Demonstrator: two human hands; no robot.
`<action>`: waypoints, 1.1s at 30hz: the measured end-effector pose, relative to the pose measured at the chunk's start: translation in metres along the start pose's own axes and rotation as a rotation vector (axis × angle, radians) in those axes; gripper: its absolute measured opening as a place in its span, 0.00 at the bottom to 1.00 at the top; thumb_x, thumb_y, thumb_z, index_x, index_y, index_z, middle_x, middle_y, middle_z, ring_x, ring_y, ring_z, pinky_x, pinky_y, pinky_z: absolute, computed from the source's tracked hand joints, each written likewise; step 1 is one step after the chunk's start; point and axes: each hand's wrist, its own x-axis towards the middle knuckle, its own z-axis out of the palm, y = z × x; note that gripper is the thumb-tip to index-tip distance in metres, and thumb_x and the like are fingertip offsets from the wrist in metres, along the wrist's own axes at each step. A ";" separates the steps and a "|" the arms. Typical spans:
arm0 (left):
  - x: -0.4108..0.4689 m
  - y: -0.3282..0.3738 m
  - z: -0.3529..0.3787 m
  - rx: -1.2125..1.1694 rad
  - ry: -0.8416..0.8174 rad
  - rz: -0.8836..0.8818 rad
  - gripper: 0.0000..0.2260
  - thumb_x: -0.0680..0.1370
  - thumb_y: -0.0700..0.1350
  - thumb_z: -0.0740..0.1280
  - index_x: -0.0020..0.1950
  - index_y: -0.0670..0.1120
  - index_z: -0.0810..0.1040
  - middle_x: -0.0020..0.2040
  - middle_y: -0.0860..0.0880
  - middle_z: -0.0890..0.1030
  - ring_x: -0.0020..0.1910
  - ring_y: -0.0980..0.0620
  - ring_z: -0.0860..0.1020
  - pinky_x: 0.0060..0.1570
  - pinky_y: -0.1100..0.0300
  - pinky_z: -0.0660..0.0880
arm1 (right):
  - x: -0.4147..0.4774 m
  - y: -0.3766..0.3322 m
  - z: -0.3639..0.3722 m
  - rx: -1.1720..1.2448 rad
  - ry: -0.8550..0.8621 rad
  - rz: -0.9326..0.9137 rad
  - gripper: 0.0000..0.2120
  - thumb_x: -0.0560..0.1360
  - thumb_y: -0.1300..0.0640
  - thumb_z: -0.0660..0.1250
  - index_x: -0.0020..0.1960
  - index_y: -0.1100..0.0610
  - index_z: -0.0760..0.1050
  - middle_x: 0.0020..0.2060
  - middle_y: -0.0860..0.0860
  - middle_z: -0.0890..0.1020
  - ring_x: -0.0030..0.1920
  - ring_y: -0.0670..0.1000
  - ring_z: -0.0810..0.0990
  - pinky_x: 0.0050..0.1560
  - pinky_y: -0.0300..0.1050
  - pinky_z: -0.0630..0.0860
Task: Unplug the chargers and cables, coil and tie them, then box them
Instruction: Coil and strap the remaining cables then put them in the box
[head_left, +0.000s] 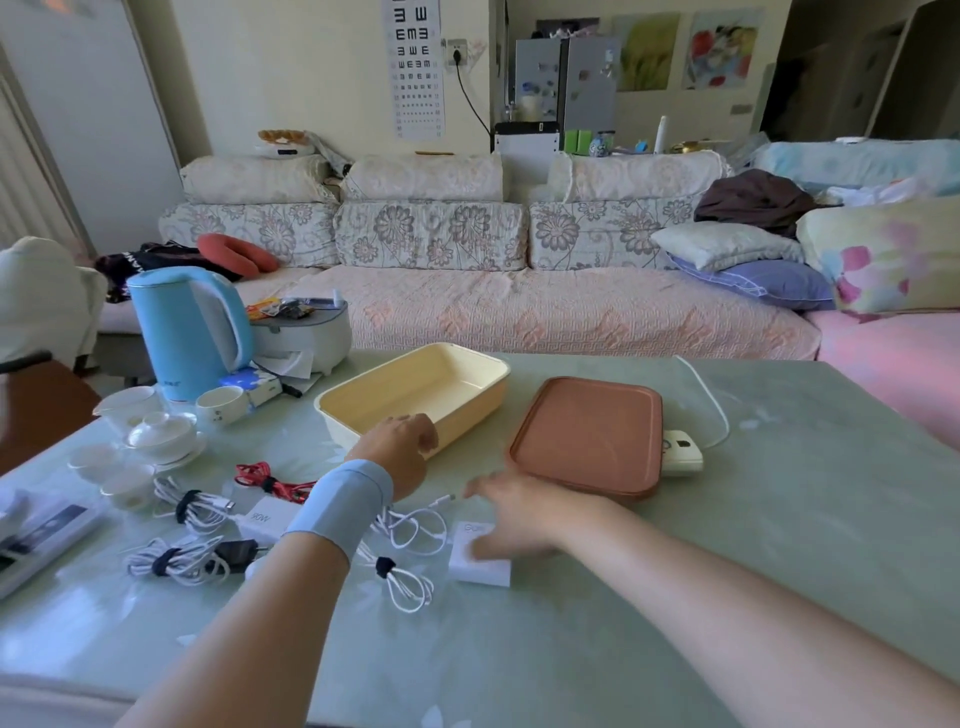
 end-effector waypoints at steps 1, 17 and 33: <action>-0.006 -0.009 -0.003 -0.058 -0.026 -0.021 0.16 0.71 0.34 0.58 0.51 0.52 0.71 0.55 0.51 0.78 0.53 0.48 0.76 0.53 0.57 0.73 | 0.004 -0.009 0.006 -0.051 -0.048 -0.015 0.38 0.70 0.38 0.70 0.76 0.47 0.61 0.72 0.53 0.67 0.72 0.57 0.67 0.69 0.53 0.67; -0.039 -0.072 -0.006 0.324 -0.110 0.116 0.18 0.70 0.61 0.71 0.57 0.59 0.77 0.51 0.59 0.79 0.57 0.53 0.72 0.60 0.58 0.65 | 0.037 -0.005 -0.010 0.077 0.272 -0.111 0.35 0.66 0.55 0.73 0.72 0.51 0.66 0.63 0.49 0.71 0.65 0.51 0.68 0.66 0.45 0.67; -0.023 -0.068 -0.022 0.195 -0.194 -0.021 0.12 0.72 0.57 0.68 0.53 0.57 0.82 0.52 0.53 0.77 0.54 0.50 0.75 0.53 0.54 0.77 | 0.044 -0.002 -0.014 -0.063 0.229 -0.031 0.44 0.72 0.47 0.71 0.78 0.52 0.50 0.72 0.55 0.64 0.73 0.59 0.60 0.72 0.52 0.60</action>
